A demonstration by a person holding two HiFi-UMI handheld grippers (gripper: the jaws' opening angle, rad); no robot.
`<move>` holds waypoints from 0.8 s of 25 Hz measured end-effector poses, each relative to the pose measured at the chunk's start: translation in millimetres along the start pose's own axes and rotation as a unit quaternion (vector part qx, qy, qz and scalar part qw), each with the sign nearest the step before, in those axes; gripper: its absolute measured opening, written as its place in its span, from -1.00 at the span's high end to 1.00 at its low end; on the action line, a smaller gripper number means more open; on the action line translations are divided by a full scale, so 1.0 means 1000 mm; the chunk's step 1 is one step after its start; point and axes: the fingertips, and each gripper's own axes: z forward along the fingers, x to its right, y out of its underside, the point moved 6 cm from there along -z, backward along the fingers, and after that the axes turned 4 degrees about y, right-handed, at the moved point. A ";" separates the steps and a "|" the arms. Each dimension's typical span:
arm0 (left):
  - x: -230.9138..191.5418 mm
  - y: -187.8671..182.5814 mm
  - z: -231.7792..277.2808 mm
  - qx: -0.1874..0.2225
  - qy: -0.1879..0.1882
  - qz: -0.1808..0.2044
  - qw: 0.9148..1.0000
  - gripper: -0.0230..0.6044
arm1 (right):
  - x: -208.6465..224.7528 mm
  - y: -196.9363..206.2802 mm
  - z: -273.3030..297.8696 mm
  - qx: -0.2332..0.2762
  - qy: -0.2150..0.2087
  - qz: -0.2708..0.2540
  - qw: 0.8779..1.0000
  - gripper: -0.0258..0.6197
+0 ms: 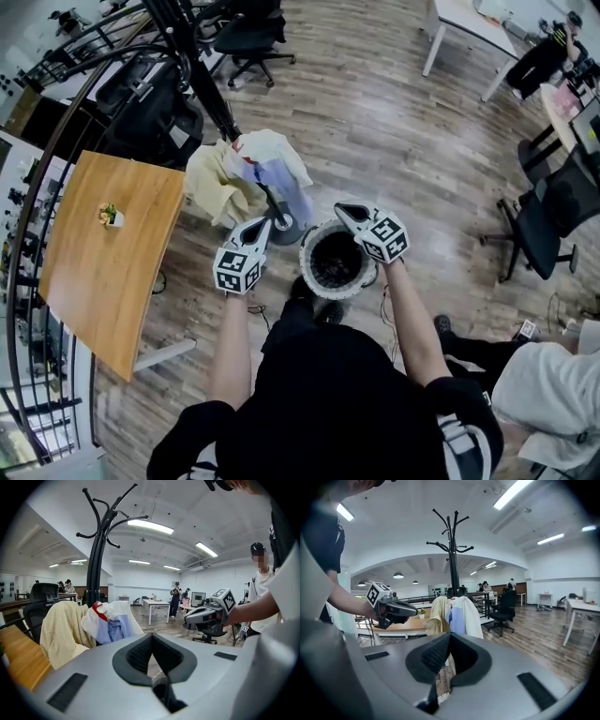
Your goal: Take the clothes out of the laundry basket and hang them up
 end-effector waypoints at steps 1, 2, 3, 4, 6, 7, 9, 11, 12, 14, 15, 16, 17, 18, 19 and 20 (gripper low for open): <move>0.001 0.000 -0.001 0.001 -0.001 -0.001 1.000 0.86 | -0.001 0.001 -0.001 -0.001 -0.001 0.000 1.000 0.90; 0.001 0.000 -0.002 0.001 -0.002 -0.001 1.000 0.86 | -0.002 0.001 -0.002 -0.002 -0.001 -0.001 1.000 0.90; 0.002 -0.001 -0.003 0.001 -0.002 -0.001 1.000 0.86 | -0.002 0.002 -0.003 -0.003 -0.001 0.000 1.000 0.90; 0.003 -0.001 -0.003 0.001 -0.002 -0.001 1.000 0.86 | -0.002 0.003 -0.004 -0.003 -0.001 0.001 1.000 0.90; 0.004 -0.001 -0.003 -0.001 -0.002 0.000 1.000 0.86 | -0.003 0.003 -0.005 -0.002 0.000 0.001 1.000 0.90; 0.005 0.000 -0.002 -0.001 -0.002 0.000 1.000 0.86 | -0.003 0.003 -0.006 -0.003 0.001 0.000 1.000 0.90; 0.006 -0.001 -0.002 0.000 0.000 0.001 1.000 0.86 | -0.004 0.003 -0.007 -0.005 0.004 -0.007 1.000 0.90; 0.006 -0.001 -0.003 0.000 0.001 0.002 1.000 0.86 | -0.005 0.003 -0.008 -0.006 0.006 -0.011 1.000 0.90; 0.007 -0.001 -0.003 -0.001 0.002 0.003 1.000 0.86 | -0.005 0.003 -0.008 -0.006 0.007 -0.010 1.000 0.90; 0.007 -0.001 -0.003 -0.002 0.002 0.005 1.000 0.86 | -0.005 0.004 -0.009 -0.005 0.008 -0.007 1.000 0.90; 0.007 -0.001 -0.003 -0.003 0.002 0.005 1.000 0.86 | -0.005 0.005 -0.009 -0.003 0.009 -0.006 1.000 0.90; 0.007 -0.002 -0.004 -0.003 0.001 0.006 1.000 0.86 | -0.005 0.005 -0.010 -0.002 0.008 -0.004 1.000 0.90; 0.007 -0.002 -0.004 -0.003 0.001 0.006 1.000 0.86 | -0.005 0.005 -0.010 -0.001 0.008 -0.003 1.000 0.90; 0.007 -0.002 -0.004 -0.004 0.001 0.006 1.000 0.86 | -0.005 0.005 -0.011 -0.001 0.009 -0.002 1.000 0.90; 0.008 -0.003 -0.005 -0.003 0.000 0.006 1.000 0.86 | -0.005 0.005 -0.012 -0.001 0.009 -0.002 1.000 0.90; 0.008 -0.003 -0.005 -0.003 0.000 0.006 1.000 0.86 | -0.005 0.005 -0.012 0.000 0.009 -0.002 1.000 0.90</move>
